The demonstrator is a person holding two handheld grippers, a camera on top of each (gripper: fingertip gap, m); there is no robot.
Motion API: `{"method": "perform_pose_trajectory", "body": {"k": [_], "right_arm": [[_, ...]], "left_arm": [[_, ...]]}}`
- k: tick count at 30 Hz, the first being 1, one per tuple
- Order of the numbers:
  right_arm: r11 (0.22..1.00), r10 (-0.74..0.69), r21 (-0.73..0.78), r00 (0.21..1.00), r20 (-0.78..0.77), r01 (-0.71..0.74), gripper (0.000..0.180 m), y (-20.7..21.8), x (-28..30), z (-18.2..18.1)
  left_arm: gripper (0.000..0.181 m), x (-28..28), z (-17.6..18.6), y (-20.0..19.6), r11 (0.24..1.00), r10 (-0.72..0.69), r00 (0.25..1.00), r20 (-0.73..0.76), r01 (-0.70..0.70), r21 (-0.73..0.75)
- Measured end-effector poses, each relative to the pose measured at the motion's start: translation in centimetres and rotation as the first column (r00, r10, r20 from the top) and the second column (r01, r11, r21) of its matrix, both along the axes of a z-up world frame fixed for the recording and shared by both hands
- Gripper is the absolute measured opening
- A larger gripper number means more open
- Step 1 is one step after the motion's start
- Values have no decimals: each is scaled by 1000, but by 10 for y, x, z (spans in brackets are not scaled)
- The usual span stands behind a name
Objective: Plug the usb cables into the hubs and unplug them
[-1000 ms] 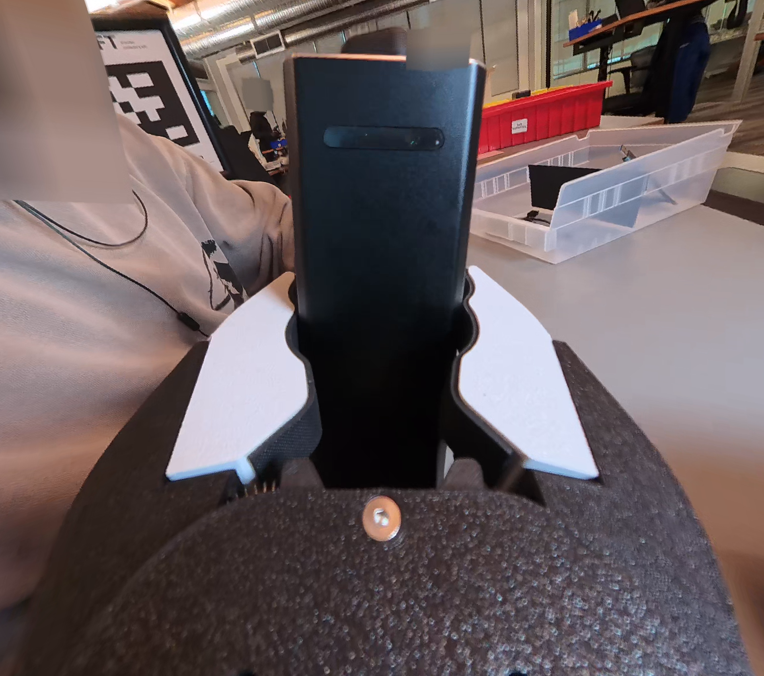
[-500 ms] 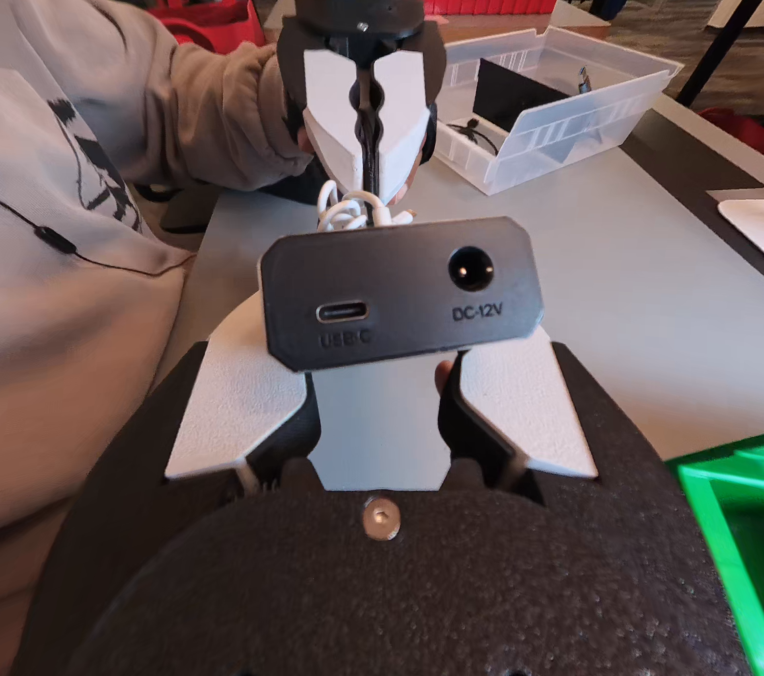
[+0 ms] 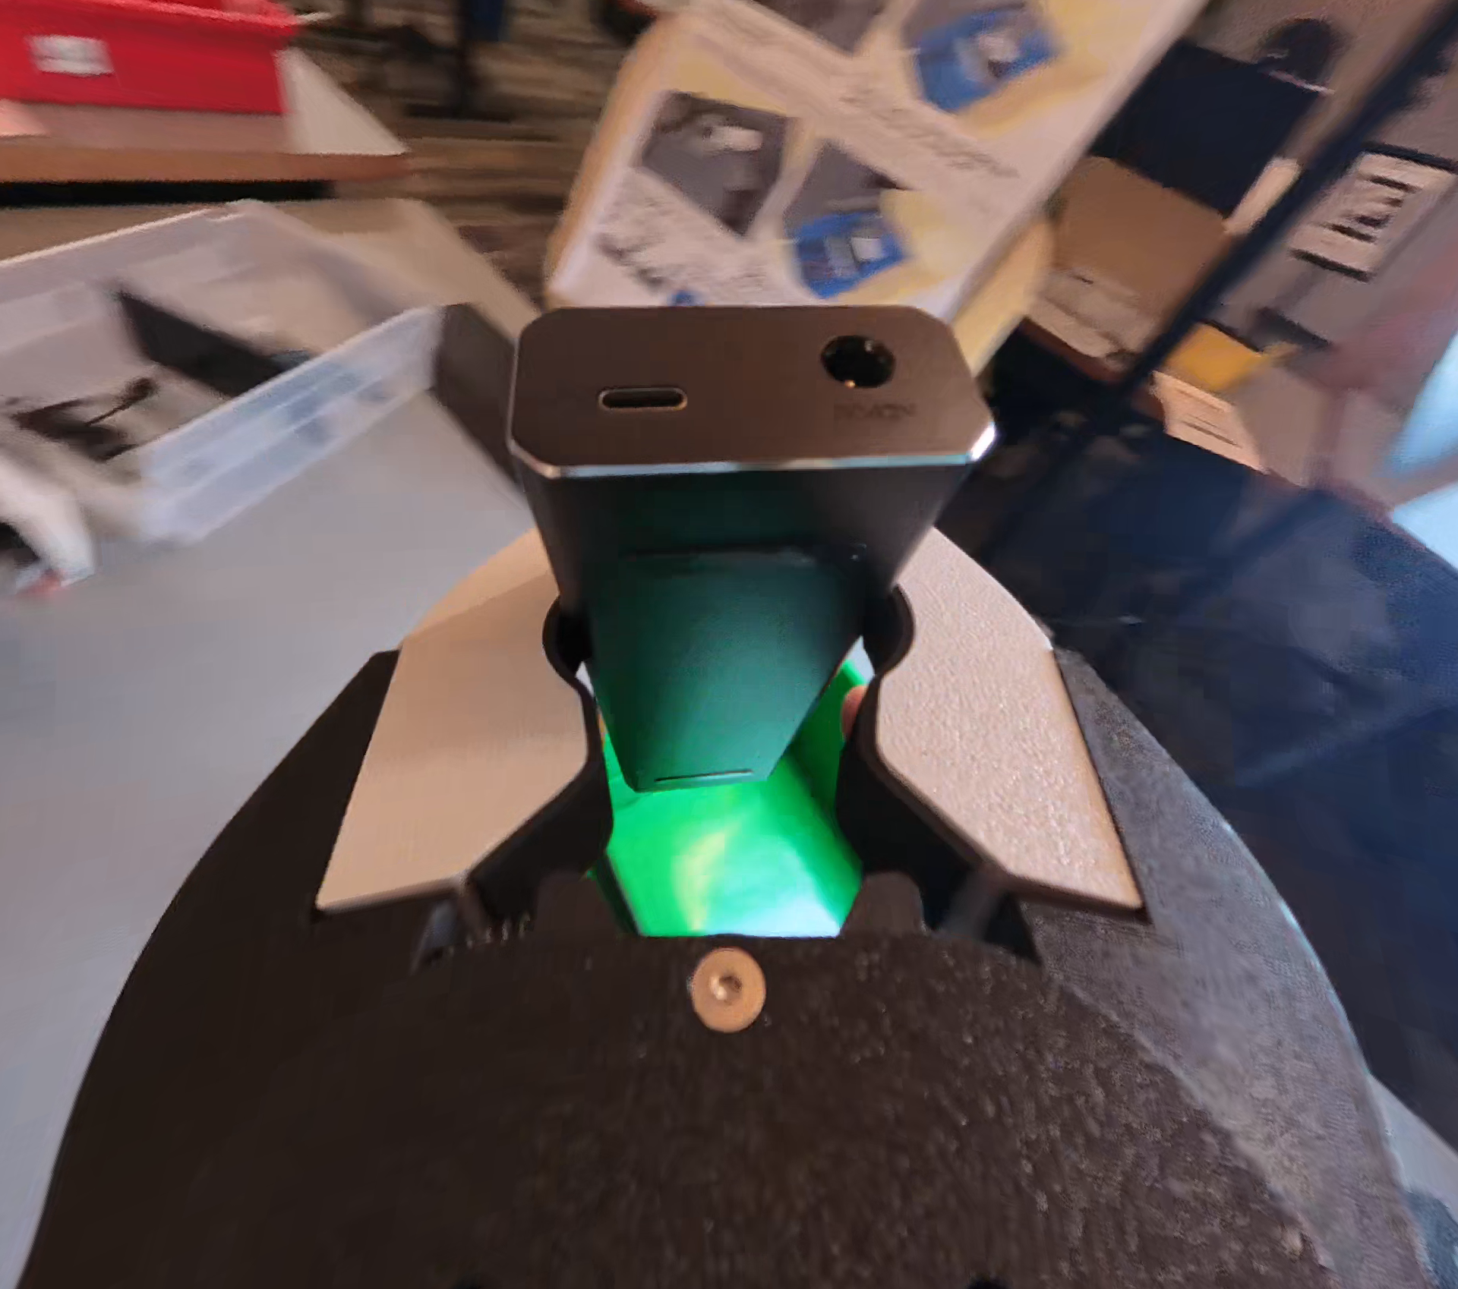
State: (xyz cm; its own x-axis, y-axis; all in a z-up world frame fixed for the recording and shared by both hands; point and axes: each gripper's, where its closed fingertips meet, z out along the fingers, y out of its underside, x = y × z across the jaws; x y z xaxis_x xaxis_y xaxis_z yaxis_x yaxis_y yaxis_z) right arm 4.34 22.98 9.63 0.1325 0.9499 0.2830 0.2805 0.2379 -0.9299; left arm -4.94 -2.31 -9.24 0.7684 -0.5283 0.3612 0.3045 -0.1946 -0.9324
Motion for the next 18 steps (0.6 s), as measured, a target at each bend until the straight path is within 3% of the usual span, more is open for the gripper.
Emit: {"method": "perform_pose_trajectory", "body": {"k": [3, 7, 9, 12, 16, 18], "right_arm": [[982, -177, -89, 981, -85, 169, 71, 67, -4, -15], [907, -365, -263, 925, -105, 329, 71, 122, -6, -95], [868, -403, -331, 914, -38, 369, 71, 129, -9, -144], [843, -408, -318, 901, 146, 433, 72, 124, -8, -197], [847, -375, -195, 815, 443, 495, 72, 107, 11, -230], [852, -386, -124, 771, 506, 508, 73, 103, 27, -235]], "left_arm": [[30, -2, -4, 1, 1000, 3, 1000, 19, -3, -12], [30, 3, -12, 1, 1000, -4, 999, -35, 3, -24], [30, 7, -18, 2, 999, -12, 997, -74, 9, -35], [30, 13, -26, 2, 998, -29, 992, -123, 23, -52], [30, 20, -32, 1, 997, -51, 984, -173, 40, -67], [30, 23, -34, 1, 997, -58, 979, -195, 46, -68]]}}
